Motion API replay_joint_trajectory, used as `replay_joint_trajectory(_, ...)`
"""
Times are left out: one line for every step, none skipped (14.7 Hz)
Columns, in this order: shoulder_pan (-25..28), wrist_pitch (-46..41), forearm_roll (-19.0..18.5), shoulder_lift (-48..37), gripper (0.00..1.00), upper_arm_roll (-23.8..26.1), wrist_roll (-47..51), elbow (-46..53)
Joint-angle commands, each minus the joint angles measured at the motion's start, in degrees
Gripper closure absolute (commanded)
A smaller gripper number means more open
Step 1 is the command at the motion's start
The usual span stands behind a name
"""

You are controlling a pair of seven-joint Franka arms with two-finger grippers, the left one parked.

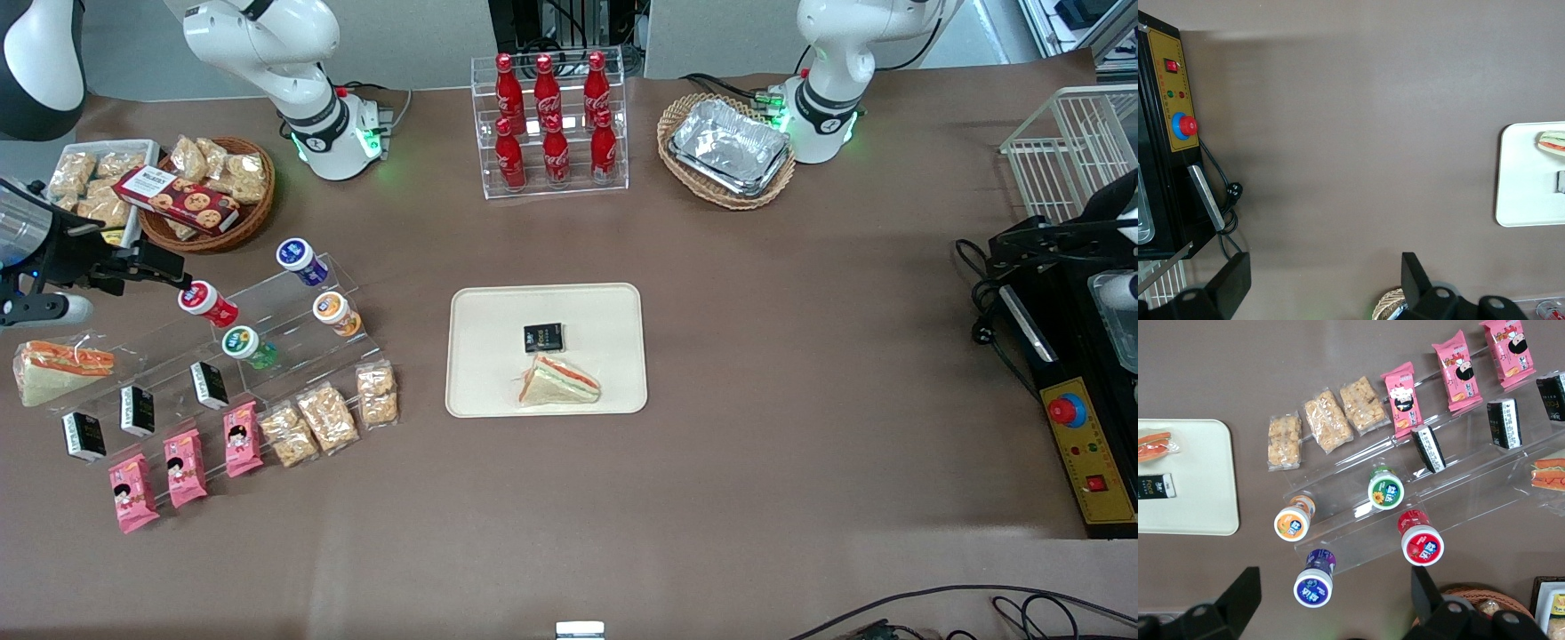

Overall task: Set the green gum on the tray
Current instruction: 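Move the right gripper toward the green gum bottle on the rack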

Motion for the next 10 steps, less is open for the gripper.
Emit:
replay_joint_trajectory(-0.2,-1.5,0.8,1.4,0.00,-0.1,-0.6,2.5)
replay_joint_trajectory(-0.2,-1.5,0.8,1.5,0.00,-0.1,-0.6,2.6)
replay_joint_trajectory(-0.2,-1.5,0.7,1.5,0.00,-0.1,-0.6,2.6)
replay_joint_trajectory(-0.2,-1.5,0.4,1.5,0.00,-0.1,-0.6,2.6)
replay_joint_trajectory(-0.2,-1.5,0.4,1.6,0.00,-0.1,-0.6,2.5)
replay_joint_trajectory(-0.1,-1.5,0.4,1.7,0.00,-0.1,-0.6,2.5)
replay_joint_trajectory(0.0,-1.5,0.4,1.8,0.00,-0.1,-0.6,2.4)
replay_joint_trajectory(0.0,-1.6,0.4,1.8,0.00,-0.1,-0.6,2.0)
replay_joint_trajectory(-0.1,-1.6,0.4,1.8,0.00,-0.1,-0.9,1.9)
replay_joint_trajectory(-0.3,-2.4,0.3,1.8,0.00,-0.1,-3.2,1.9)
